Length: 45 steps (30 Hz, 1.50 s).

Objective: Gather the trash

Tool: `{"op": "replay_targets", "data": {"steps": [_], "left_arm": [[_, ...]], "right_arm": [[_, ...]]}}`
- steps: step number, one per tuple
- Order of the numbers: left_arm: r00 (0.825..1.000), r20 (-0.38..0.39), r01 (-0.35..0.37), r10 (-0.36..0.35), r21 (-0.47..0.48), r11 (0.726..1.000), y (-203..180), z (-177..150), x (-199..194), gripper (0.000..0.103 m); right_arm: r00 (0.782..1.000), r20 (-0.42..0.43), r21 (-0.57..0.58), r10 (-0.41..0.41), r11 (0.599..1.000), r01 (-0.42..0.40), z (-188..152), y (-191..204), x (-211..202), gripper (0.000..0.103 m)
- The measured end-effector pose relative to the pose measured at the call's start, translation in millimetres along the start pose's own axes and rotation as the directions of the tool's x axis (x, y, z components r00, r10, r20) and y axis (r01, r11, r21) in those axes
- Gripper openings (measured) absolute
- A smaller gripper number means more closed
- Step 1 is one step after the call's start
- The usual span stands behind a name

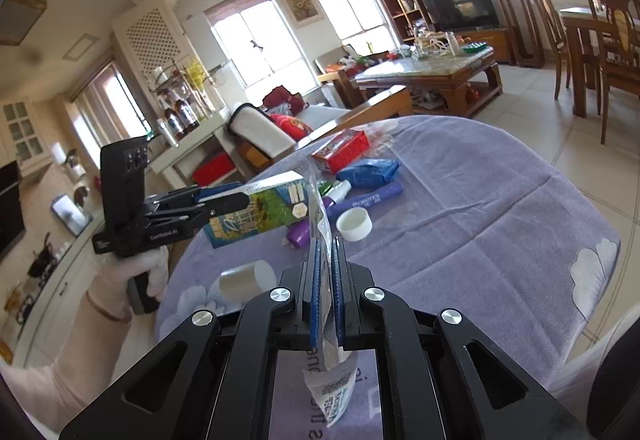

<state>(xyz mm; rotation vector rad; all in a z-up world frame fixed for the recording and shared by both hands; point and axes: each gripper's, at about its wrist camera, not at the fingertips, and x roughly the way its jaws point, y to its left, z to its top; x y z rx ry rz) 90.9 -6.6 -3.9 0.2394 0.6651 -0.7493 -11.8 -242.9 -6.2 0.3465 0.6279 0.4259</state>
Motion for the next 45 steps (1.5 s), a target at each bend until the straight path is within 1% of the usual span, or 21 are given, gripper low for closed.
{"op": "replay_targets", "data": {"steps": [2,5,6,8,9,10,13,16,17,19,20,21,22,24,30,35,40,45], "left_arm": [[0.999,-0.035,-0.011,0.011,-0.012,1.0,-0.1,-3.0,8.9,0.041],[0.998,-0.065,-0.005,0.003,-0.036,0.999,-0.1,-8.8,17.1,0.041],[0.997,-0.073,-0.006,0.003,-0.041,0.999,-1.0,-11.0,18.1,0.042],[0.997,-0.083,-0.011,0.006,-0.058,0.998,0.9,-14.0,21.1,0.043],[0.996,-0.089,-0.009,0.003,-0.071,0.997,2.0,-15.0,22.7,0.043],[0.995,-0.096,-0.002,-0.007,-0.084,0.996,3.0,-15.3,24.2,0.044],[0.994,-0.108,0.011,-0.021,-0.094,0.996,2.9,-17.3,27.1,0.044],[0.989,-0.144,0.026,-0.037,-0.079,0.997,0.9,-20.5,34.7,0.043],[0.987,-0.156,0.031,-0.042,-0.071,0.997,-1.2,-21.7,37.6,0.043],[0.987,-0.154,0.028,-0.038,-0.067,0.997,-3.7,-24.3,41.2,0.043],[0.988,-0.145,0.036,-0.047,-0.08,0.996,-2.4,-24.6,41.6,0.043],[0.99,-0.131,0.043,-0.055,-0.095,0.995,-1.9,-25.5,39.9,0.042],[0.992,-0.114,0.046,-0.058,-0.107,0.993,0.9,-26.1,38.1,0.042],[0.995,-0.084,0.042,-0.051,-0.114,0.993,1.9,-25.2,33.7,0.042],[0.999,-0.014,0.028,-0.029,-0.085,0.996,-5.8,-21.0,15.2,0.041],[0.999,0.04,0.034,-0.031,-0.08,0.996,-17.0,-12.7,-1.5,0.041],[0.994,0.1,0.046,-0.037,-0.089,0.995,-36.1,-3.0,-13.6,0.041],[0.99,0.133,0.059,-0.05,-0.069,0.996,-69.0,9.7,-14.4,0.042]], "right_arm": [[1.0,-0.02,-0.01,0.021,1.0,-0.022,-2.6,1.5,1.3,0.007],[0.999,-0.053,-0.04,-0.006,0.999,0.004,-7.0,3.7,4.9,0.007],[0.998,-0.057,-0.048,-0.014,0.999,0.012,-8.4,5.7,7.9,0.01],[0.997,-0.074,-0.049,-0.011,0.999,0.007,-9.3,8.1,11.3,0.024],[0.996,-0.085,-0.048,-0.013,0.999,0.009,-9.5,9.0,14.5,0.041],[0.996,-0.088,-0.047,-0.018,0.999,0.014,-9.7,10.1,16.3,0.05],[0.996,-0.092,-0.056,0.001,0.998,-0.006,-14.1,15.7,20.6,0.05],[0.993,-0.113,-0.057,0.016,0.998,-0.022,-16.4,19.9,27.2,0.042],[0.992,-0.124,-0.051,0.021,0.998,-0.028,-17.3,19.8,30.1,0.042],[0.989,-0.143,-0.03,0.021,0.999,-0.026,-18.3,17.3,36.7,0.041],[0.988,-0.154,-0.019,0.022,0.999,-0.026,-19.3,15.8,40.1,0.036],[0.987,-0.159,-0.01,0.026,1.0,-0.028,-19.8,14.8,42.6,0.02],[0.986,-0.162,0.001,0.035,0.999,-0.035,-20.5,13.5,44.2,0.011],[0.988,-0.148,0.016,0.052,0.999,-0.05,-21.4,13.4,44.0,0.007],[0.995,-0.079,0.036,0.064,0.997,-0.062,-15.4,15.7,28.8,0.007],[0.999,-0.019,0.034,0.042,0.999,-0.041,-10.5,17.8,8.6,0.007],[0.997,0.072,0.025,-0.022,0.999,0.021,-5.2,16.0,-22.9,0.007],[0.981,0.155,0.015,-0.113,0.994,0.112,-6.3,6.3,-58.9,0.007]]}}
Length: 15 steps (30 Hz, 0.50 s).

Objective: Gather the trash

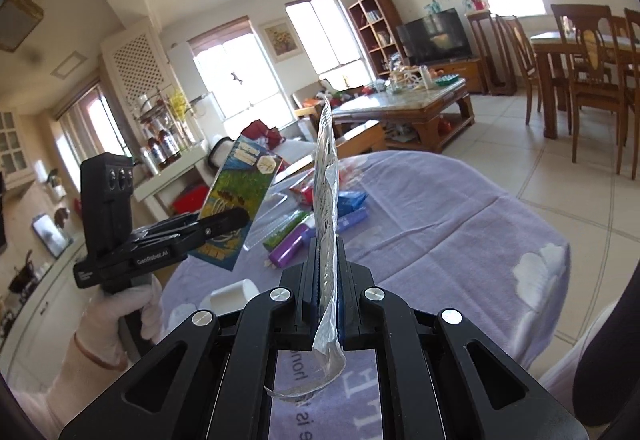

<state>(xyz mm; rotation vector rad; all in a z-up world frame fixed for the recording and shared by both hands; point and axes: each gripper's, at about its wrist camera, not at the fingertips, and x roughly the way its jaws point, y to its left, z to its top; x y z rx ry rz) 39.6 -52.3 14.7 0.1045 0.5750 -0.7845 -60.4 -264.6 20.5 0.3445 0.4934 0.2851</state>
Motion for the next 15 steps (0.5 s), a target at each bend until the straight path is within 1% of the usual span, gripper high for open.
{"op": "replay_targets", "data": {"steps": [4,8,11,15], "left_arm": [[1.0,0.018,0.017,-0.017,0.026,1.0,-31.2,6.4,8.3,0.042],[0.999,0.022,0.046,-0.047,0.062,0.997,-68.3,11.8,21.1,0.042],[0.996,0.023,0.084,-0.087,0.096,0.992,-97.4,18.7,33.5,0.042],[0.988,0.013,0.154,-0.157,0.124,0.98,-134.3,27.1,51.9,0.042]], "right_arm": [[0.997,0.052,0.016,-0.054,0.998,0.053,0.8,-18.8,-26.1,0.007],[0.989,0.099,0.056,-0.106,0.993,0.101,-1.5,-45.4,-53.7,0.007],[0.98,0.138,0.104,-0.146,0.986,0.132,-5.5,-70.8,-78.4,0.007],[0.961,0.184,0.17,-0.207,0.97,0.176,-12.3,-105.8,-113.4,0.007]]}}
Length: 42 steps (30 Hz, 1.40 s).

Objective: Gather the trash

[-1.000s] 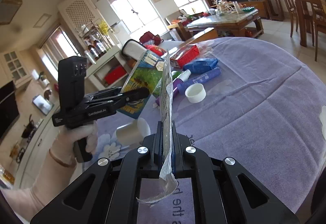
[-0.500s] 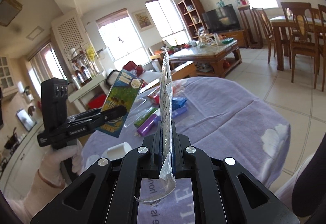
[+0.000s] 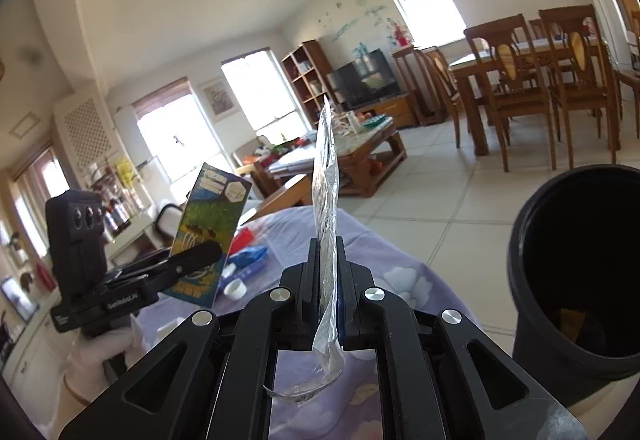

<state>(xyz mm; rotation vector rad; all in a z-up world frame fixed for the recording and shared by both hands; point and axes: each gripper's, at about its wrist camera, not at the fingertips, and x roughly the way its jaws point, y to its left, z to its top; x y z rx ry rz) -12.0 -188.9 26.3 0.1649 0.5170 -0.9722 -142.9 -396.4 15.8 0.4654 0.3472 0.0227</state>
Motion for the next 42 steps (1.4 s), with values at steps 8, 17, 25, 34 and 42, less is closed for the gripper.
{"op": "replay_targets", "data": {"steps": [8,17,25,34,42], "left_arm": [[0.992,-0.02,0.123,-0.122,0.046,0.991,-60.0,16.0,47.5,0.042],[0.962,-0.052,0.271,-0.27,0.028,0.962,-112.2,22.7,103.8,0.042],[0.929,-0.113,0.351,-0.353,-0.036,0.936,-135.5,19.3,157.6,0.042],[0.904,-0.177,0.386,-0.39,-0.057,0.921,-164.3,16.3,206.4,0.042],[0.89,-0.242,0.385,-0.387,-0.055,0.921,-179.1,6.8,231.7,0.042]], "right_arm": [[0.985,0.116,0.108,-0.131,0.987,0.118,8.4,-74.5,-56.9,0.007],[0.926,0.191,0.176,-0.324,0.94,0.293,9.1,-132.2,-106.6,0.007],[0.862,0.153,0.207,-0.484,0.868,0.451,2.2,-161.0,-107.2,0.007],[0.821,0.117,0.288,-0.559,0.81,0.511,-9.5,-198.1,-97.8,0.007],[0.805,0.096,0.334,-0.586,0.781,0.528,-19.9,-214.2,-96.4,0.007]]}}
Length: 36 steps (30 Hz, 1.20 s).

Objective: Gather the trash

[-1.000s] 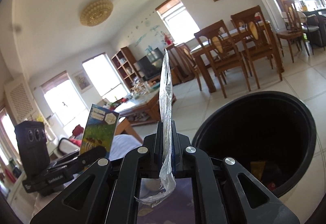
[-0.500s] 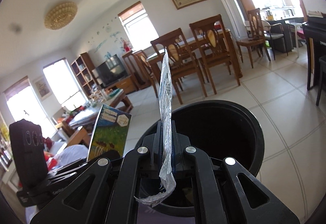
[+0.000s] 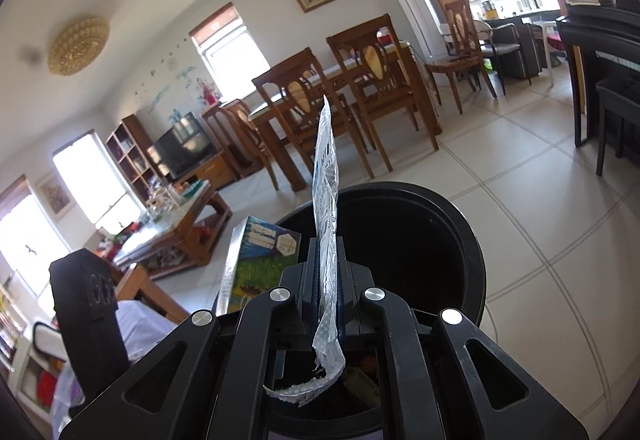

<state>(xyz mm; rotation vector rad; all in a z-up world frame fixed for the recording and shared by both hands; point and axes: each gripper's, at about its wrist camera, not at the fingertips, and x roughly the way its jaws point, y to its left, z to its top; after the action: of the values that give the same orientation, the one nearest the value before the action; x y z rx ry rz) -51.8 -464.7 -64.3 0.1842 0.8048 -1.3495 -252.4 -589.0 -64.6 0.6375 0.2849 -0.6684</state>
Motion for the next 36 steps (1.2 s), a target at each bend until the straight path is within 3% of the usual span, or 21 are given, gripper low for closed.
{"op": "replay_targets", "data": {"steps": [6,7,8,10,12,14,26,31,36], "left_arm": [[1.0,-0.025,-0.016,0.017,0.007,1.0,-2.2,-4.0,8.3,0.042],[0.999,-0.028,-0.021,0.021,0.008,1.0,-2.5,-4.1,8.9,0.043],[0.999,-0.03,-0.024,0.024,0.007,1.0,-3.1,-3.1,8.7,0.043],[0.999,-0.032,-0.031,0.031,0.005,0.999,-4.4,0.4,10.0,0.044],[0.999,-0.03,-0.044,0.044,0.008,0.999,-4.8,1.6,8.9,0.058],[0.997,-0.015,-0.071,0.071,0.017,0.997,-5.3,3.0,6.9,0.068],[0.991,0.063,-0.123,0.117,0.103,0.987,-21.3,-1.6,-35.6,0.068],[0.981,0.107,-0.171,0.161,0.097,0.98,-17.6,-13.2,-81.5,0.072],[0.959,0.159,-0.243,0.233,0.047,0.969,0.7,-41.2,-149.4,0.075]], "right_arm": [[0.999,-0.009,0.034,-0.037,0.999,0.038,-0.4,-0.1,3.2,0.007],[0.999,-0.016,0.041,-0.039,0.998,0.04,-0.3,-1.7,3.7,0.011],[0.999,-0.018,0.048,-0.04,0.998,0.041,-1.3,-0.8,2.4,0.016],[0.998,-0.013,0.068,-0.058,0.996,0.059,-1.0,-0.9,1.4,0.056],[0.998,0.011,0.092,-0.068,0.994,0.066,-2.5,-3.9,-3.3,0.067],[0.997,0.023,0.087,-0.07,0.994,0.067,-1.4,-3.3,-5.9,0.067],[0.996,0.091,0.095,-0.008,0.995,-0.001,3.4,1.7,-23.6,0.067],[0.995,0.094,0.058,0.021,0.998,-0.026,0.3,11.6,-24.5,0.067],[0.996,0.058,-0.071,0.074,0.995,-0.07,-13.7,51.1,-17.5,0.067]]}}
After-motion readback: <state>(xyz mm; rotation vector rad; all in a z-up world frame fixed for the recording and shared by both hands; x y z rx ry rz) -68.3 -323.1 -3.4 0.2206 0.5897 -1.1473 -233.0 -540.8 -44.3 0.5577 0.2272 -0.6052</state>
